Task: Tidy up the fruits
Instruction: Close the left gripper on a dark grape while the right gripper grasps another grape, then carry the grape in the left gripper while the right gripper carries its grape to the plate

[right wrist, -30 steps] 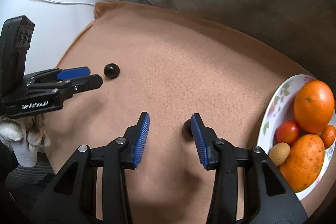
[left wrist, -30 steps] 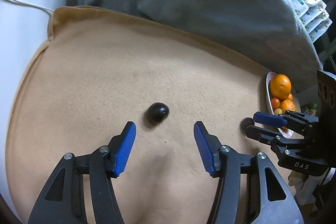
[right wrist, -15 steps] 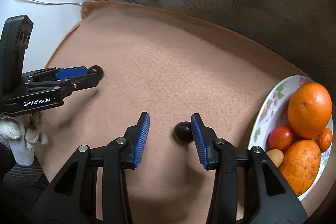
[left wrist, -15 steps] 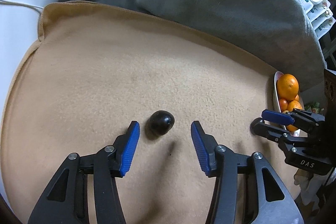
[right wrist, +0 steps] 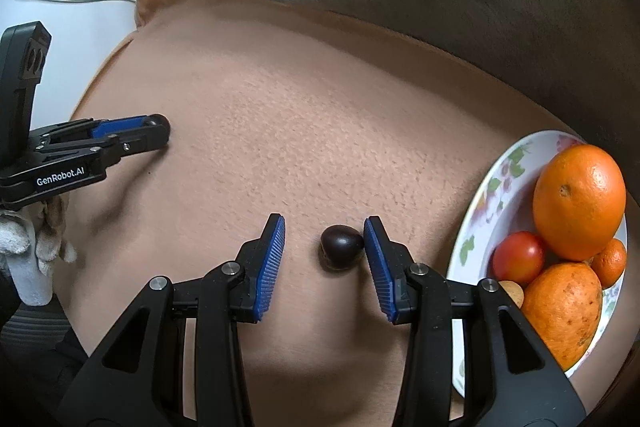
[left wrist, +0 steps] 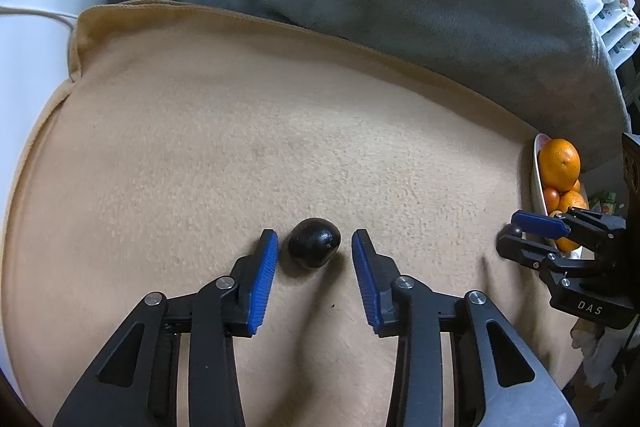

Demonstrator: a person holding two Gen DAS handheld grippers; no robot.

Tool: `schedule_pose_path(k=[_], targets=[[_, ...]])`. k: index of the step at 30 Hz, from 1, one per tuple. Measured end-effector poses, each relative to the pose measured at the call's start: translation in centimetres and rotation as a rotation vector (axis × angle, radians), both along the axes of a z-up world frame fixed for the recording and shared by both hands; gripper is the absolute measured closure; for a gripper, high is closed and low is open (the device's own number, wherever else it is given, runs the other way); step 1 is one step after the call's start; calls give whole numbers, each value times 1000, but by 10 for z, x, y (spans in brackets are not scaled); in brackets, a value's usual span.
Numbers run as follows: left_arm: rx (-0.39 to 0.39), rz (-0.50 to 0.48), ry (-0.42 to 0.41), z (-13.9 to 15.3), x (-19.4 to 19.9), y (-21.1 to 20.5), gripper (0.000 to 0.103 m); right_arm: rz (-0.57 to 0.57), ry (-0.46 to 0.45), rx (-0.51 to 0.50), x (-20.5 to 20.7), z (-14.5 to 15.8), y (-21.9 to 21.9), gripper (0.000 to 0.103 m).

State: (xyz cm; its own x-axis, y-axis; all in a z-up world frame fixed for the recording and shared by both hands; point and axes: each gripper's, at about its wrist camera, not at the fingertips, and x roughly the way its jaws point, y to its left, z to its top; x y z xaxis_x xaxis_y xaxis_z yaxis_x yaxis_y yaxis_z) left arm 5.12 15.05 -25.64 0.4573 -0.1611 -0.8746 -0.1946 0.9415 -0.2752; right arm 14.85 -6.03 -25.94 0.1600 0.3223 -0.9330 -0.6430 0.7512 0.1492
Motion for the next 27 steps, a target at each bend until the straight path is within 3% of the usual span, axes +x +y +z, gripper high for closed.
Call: schedule_pose_path(k=[8, 18, 27], targets=[[19, -12, -10, -2, 6, -9, 79, -11, 12, -31, 4, -5, -7, 78], [18, -17, -32, 4, 2, -13, 80, -16, 0, 23, 1, 5, -16, 79], [20, -64, -92, 37, 3, -39, 80, -25, -33, 91, -7, 36, -40, 79]])
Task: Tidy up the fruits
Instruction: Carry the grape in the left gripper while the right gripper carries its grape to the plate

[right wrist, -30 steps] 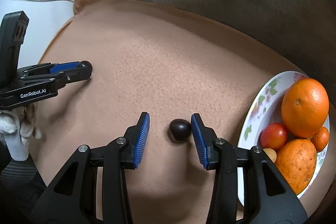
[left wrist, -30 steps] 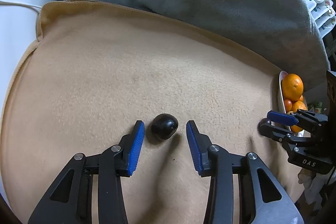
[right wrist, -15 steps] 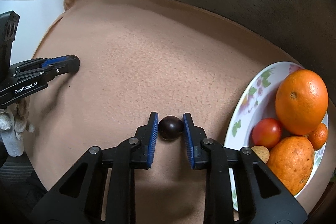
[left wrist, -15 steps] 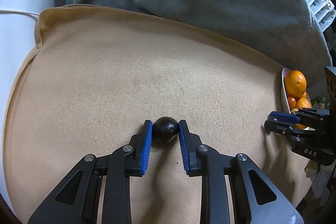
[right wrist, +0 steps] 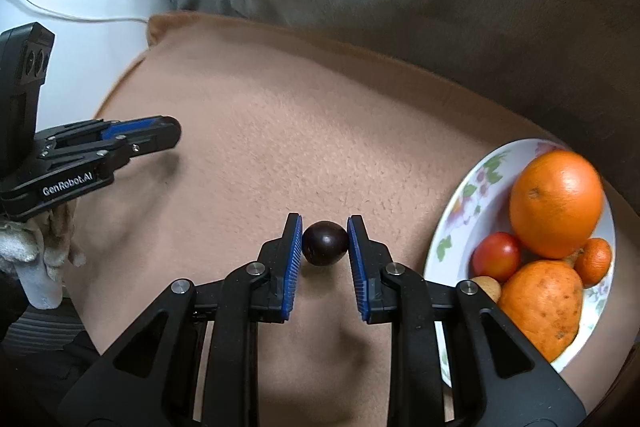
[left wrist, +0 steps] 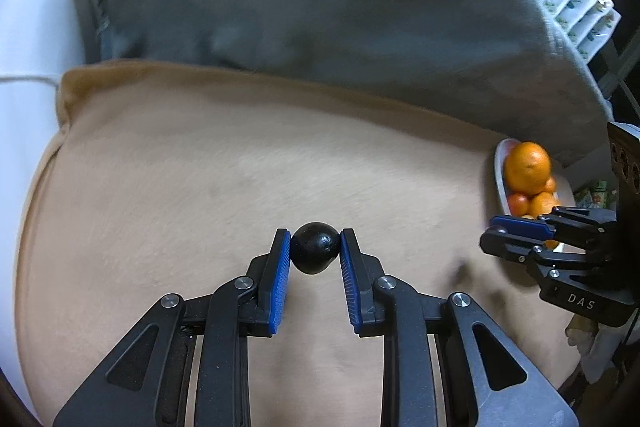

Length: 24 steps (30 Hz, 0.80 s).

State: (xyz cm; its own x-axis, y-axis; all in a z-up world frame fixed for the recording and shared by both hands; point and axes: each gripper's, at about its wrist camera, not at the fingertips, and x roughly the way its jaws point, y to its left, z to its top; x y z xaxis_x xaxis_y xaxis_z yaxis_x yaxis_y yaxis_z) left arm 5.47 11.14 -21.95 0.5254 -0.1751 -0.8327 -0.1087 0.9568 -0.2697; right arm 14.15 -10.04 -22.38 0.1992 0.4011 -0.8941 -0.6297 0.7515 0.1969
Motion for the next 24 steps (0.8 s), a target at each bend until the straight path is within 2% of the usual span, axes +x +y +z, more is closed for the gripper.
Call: schedule_pose_path(k=[10, 24], targets=[[2, -86, -65, 32, 16, -49, 80, -63, -41, 58, 1, 36, -52, 79], [-16, -208, -101, 54, 32, -117, 80, -156, -72, 87, 11, 50, -105, 79]])
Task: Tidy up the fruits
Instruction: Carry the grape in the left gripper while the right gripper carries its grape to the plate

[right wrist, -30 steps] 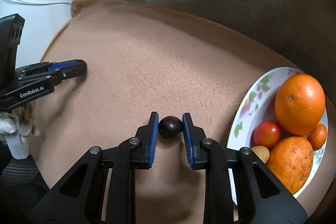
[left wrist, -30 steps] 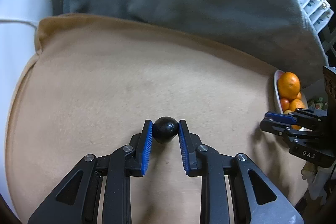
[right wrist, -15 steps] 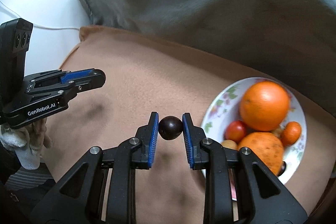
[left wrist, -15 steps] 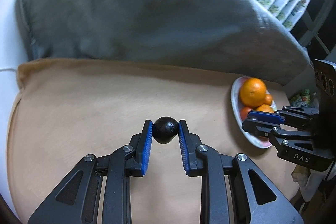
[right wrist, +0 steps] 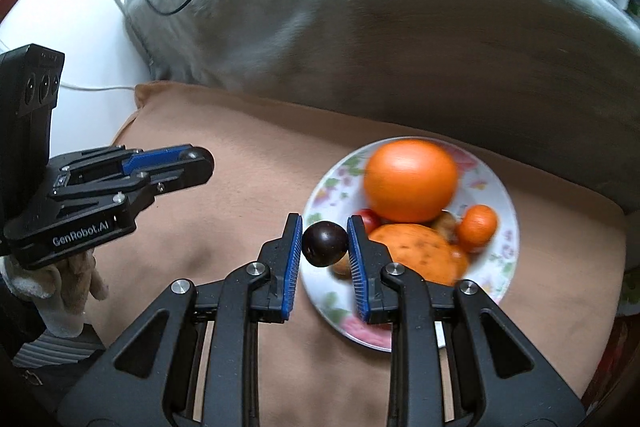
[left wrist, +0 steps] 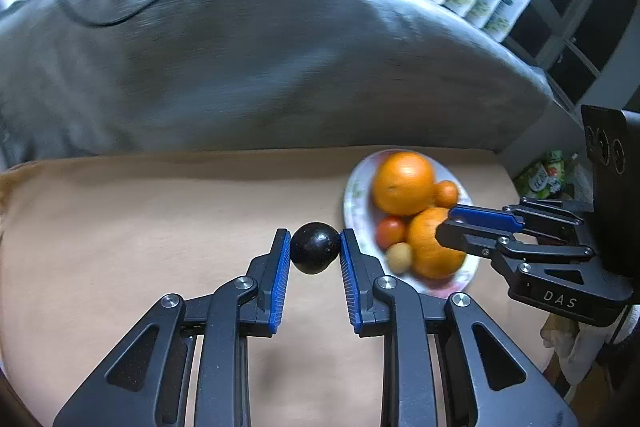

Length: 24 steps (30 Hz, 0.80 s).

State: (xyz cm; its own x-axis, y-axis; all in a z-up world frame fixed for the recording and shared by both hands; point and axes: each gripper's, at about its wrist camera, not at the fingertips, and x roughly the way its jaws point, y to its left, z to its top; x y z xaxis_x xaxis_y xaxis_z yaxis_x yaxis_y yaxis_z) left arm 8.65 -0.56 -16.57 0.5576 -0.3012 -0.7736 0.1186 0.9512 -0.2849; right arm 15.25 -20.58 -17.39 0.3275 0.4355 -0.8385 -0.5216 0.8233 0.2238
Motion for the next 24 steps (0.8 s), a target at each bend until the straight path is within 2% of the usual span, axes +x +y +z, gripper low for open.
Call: schedule_pose_path(k=[11, 24], targets=[[-2, -97, 1, -1, 17, -57, 80, -62, -5, 8, 16, -1, -42, 79], [9, -116, 41, -15, 27, -73, 79, -73, 1, 12, 33, -11, -49, 78]])
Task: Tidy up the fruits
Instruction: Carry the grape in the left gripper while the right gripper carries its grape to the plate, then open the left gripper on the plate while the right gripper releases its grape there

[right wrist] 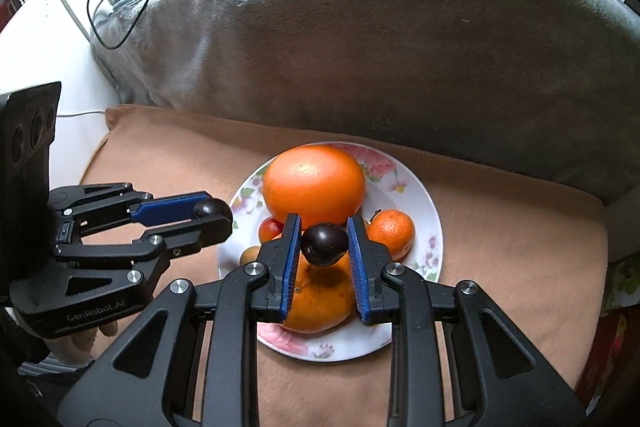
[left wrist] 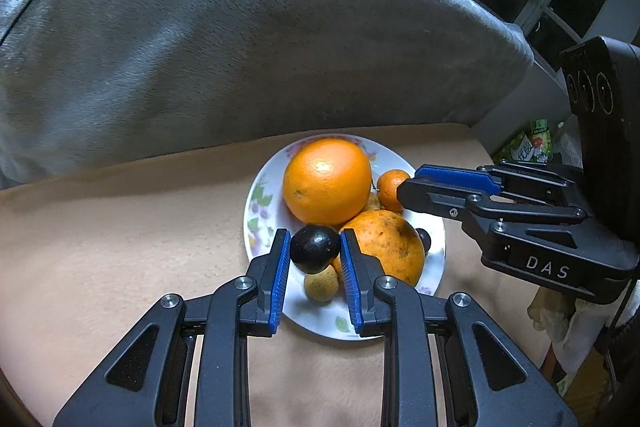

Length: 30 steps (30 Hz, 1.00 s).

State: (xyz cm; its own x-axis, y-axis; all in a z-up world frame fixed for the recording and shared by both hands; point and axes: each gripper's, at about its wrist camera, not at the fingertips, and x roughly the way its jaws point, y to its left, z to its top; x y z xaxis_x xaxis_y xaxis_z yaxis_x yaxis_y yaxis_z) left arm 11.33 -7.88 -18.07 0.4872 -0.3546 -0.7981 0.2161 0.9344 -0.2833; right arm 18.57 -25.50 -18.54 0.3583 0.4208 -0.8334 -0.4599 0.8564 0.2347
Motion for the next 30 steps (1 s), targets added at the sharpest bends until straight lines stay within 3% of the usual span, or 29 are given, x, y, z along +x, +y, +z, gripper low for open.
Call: schedule_pose_path(k=[4, 6, 9, 14, 18, 21, 24, 30], targets=[[0, -6, 3, 0, 1, -3, 79, -13, 1, 4, 1, 1, -3, 75], [0, -8, 5, 0, 2, -3, 78, -17, -2, 9, -1, 2, -4, 63], [-2, -7, -1, 1, 1, -2, 73, -17, -15, 13, -2, 5, -5, 55], [5, -4, -12, 9, -3, 1, 72, -26, -26, 21, -5, 10, -5, 55], [11, 6, -25, 16, -9, 4, 55, -44, -34, 23, -10, 17, -12, 50], [15, 13, -25, 22, -14, 8, 53, -60, -36, 26, -16, 23, -15, 50], [26, 27, -30, 29, -22, 10, 41, -78, -41, 19, -26, 29, -20, 50], [50, 41, -31, 48, -36, 13, 39, -106, -51, 8, -45, 45, -25, 49]])
